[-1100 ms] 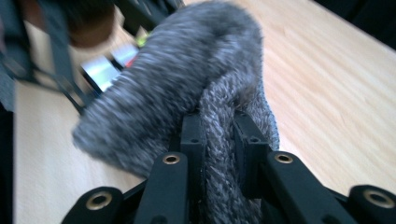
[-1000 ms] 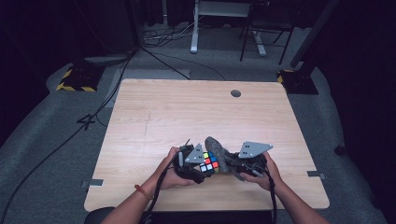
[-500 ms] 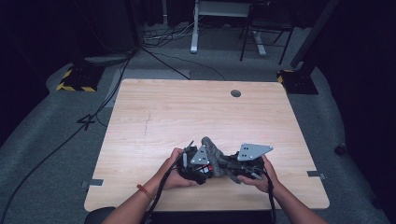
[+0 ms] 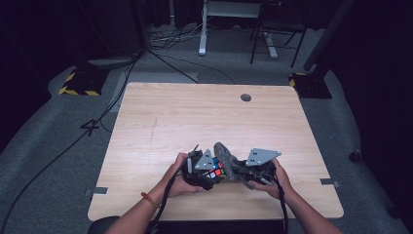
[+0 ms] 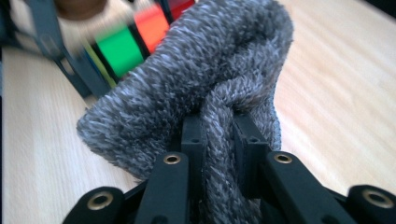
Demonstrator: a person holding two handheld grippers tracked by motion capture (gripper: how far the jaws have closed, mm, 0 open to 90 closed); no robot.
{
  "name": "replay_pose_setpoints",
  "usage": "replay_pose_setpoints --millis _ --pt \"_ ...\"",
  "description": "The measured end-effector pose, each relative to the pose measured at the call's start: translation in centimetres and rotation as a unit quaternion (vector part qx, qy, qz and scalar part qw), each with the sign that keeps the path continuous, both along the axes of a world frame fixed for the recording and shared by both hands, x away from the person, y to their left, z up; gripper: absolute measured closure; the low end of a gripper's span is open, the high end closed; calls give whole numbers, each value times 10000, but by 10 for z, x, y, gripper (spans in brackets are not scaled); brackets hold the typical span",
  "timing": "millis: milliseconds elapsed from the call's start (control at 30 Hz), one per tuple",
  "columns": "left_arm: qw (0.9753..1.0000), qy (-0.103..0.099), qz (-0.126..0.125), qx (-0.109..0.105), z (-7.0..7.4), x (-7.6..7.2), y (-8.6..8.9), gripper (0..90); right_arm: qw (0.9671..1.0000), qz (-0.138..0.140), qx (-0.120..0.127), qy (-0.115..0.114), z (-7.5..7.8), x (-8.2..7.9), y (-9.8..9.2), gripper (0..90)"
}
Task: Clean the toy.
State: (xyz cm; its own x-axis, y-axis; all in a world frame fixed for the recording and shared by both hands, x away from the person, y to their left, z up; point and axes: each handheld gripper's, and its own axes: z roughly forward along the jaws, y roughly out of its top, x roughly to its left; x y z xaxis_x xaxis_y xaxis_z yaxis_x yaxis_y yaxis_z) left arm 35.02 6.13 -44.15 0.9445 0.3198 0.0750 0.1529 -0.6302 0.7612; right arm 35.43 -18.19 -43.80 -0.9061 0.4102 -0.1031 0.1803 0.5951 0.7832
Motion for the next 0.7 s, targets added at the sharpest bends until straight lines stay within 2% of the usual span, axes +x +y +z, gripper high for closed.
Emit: replay_pose_setpoints --millis 100,167,267,433,533,600,700 --pt "10000 -28 -20 -21 1 0 1 337 9999 -12 -66 118 -7 2 -3 773" --pt "10000 -35 -26 -13 1 0 0 337 9999 36 23 113 -5 0 -4 773" --pt "10000 -47 -39 29 0 0 -1 337 9998 115 138 -35 1 -4 -2 773" --pt "9997 -46 -84 231 -4 -3 -8 337 9989 284 319 -199 14 -14 4 773" --pt "9997 28 -149 190 -6 -3 -10 337 9980 363 421 -297 19 -18 8 773" --pt "9996 5 -178 210 -7 -3 -12 337 9971 403 566 -307 21 -18 9 773" --pt "9994 1 -212 271 -7 -4 -13 337 9976 337 467 -384 21 -16 11 771"
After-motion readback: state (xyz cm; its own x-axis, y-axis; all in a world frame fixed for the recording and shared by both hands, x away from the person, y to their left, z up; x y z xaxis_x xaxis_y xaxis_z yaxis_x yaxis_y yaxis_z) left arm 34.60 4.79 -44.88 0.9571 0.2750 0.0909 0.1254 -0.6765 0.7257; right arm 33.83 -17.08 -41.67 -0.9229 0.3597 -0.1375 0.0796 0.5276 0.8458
